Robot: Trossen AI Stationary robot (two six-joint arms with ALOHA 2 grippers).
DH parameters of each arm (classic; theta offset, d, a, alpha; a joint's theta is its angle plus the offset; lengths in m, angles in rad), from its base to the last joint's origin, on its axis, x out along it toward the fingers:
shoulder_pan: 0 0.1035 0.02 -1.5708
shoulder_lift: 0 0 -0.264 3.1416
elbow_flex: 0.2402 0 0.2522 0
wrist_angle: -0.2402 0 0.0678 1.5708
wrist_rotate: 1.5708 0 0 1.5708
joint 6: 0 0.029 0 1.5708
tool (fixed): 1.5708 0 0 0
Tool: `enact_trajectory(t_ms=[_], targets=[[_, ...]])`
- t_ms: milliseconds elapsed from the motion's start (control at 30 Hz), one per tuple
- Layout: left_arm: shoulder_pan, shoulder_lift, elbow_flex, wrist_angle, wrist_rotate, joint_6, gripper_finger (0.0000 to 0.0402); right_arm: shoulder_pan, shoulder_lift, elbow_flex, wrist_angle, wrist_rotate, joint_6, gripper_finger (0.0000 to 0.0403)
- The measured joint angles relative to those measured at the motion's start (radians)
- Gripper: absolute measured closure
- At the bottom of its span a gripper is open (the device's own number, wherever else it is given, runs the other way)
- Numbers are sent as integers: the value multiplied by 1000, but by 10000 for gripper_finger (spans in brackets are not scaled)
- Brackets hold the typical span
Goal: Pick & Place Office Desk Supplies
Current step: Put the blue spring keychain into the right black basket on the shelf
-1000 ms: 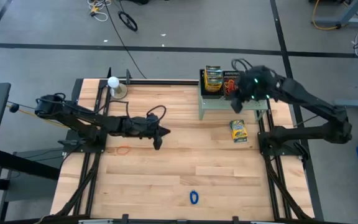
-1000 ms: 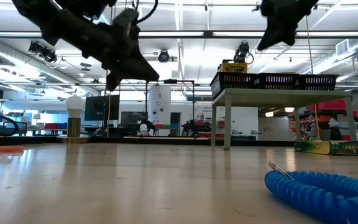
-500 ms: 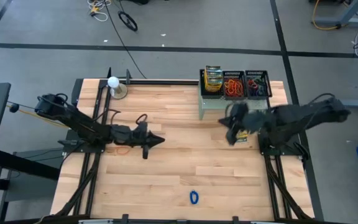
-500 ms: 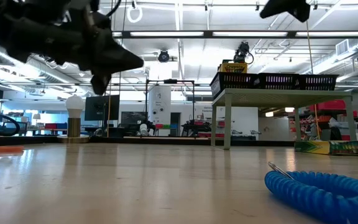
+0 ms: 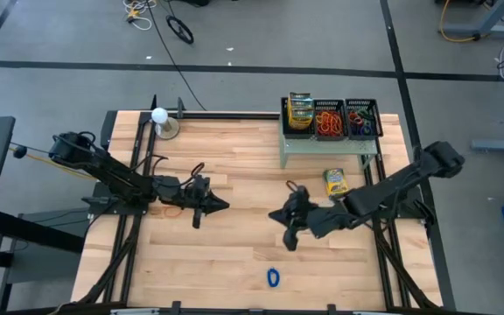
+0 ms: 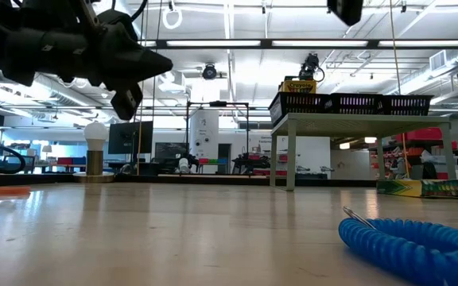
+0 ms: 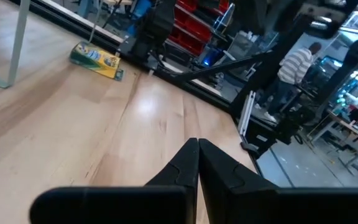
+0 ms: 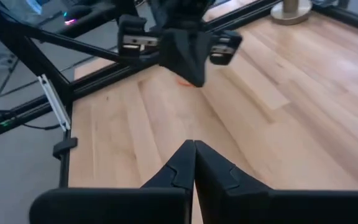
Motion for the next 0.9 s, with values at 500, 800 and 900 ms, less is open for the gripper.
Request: enact_trajectory(t_ms=[500,800,900], targets=[[0,0,0,-30,-83,-12,388,5,258,198,-122,-225,-18,226],[0,1,1,-114,-85,-15,388,33,390,242,-244,-478,46,169],[0,1,1,-124,-86,-3,388,54,443,242,-258,-538,89,175]])
